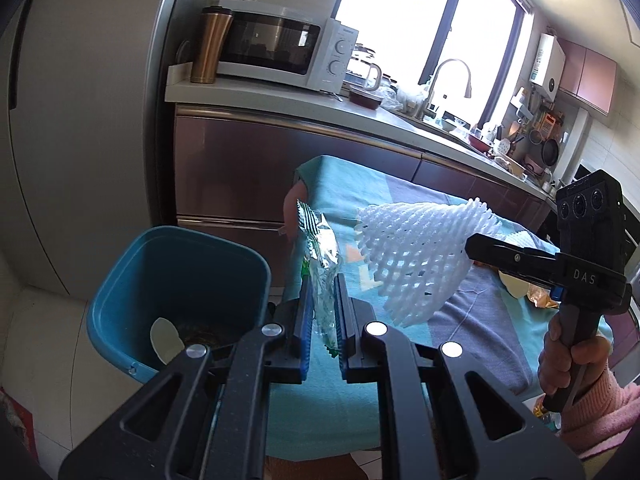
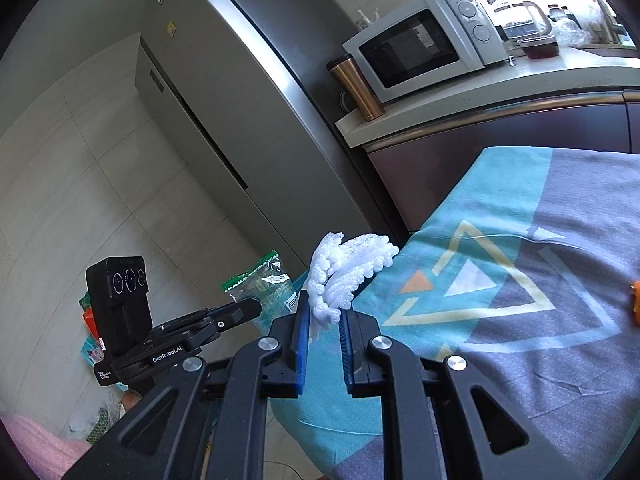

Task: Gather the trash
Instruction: 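Carry the plastic wrapper and foam net to the teal bin and release both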

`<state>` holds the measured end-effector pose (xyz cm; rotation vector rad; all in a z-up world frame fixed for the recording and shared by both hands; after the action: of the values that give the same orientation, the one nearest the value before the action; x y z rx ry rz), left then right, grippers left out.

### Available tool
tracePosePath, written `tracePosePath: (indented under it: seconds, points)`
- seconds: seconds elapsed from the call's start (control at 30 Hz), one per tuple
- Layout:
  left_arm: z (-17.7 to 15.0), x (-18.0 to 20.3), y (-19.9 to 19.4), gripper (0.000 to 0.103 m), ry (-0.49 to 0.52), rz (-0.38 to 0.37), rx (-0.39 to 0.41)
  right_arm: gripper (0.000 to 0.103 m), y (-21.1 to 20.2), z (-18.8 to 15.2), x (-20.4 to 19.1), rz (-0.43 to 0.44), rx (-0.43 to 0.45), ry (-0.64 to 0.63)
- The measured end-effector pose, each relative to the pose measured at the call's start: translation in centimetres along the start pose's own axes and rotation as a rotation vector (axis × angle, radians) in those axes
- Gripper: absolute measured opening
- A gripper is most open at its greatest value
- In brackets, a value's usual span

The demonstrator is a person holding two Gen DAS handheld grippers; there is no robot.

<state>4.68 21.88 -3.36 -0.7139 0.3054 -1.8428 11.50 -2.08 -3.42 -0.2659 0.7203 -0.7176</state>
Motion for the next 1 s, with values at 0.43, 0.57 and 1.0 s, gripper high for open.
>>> tracePosePath:
  seconds: [0.43, 0.57, 1.0]
  points:
    - [-0.1, -5.6, -0.2, 0.011, -0.076, 0.103, -0.014, 0.013, 5.9, 0.0, -2.4, 0.039, -0.1, -0.048]
    - [-0.4, -6.7, 0.3, 0.011, -0.093, 0.126, -0.029, 0.013, 7.5, 0.2, -2.6, 0.033, -0.124, -0.059]
    - [-1.4, -9.4, 3.6, 0.011, -0.145, 0.164, -0.095, 0.014, 13.3, 0.4, -3.0, -0.015, -0.242, -0.089]
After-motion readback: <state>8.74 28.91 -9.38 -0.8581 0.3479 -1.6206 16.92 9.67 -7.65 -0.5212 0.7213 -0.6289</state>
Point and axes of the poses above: each gripper's, at about its wrist camera, not at the fingertips, and y roughly the way its jaws point, x to its right, z to its top, the point moved 2 cm from there along y, roughly the way its jaws point, and after that the axes turned 6 degrees about -z, right-handed, at the moved point
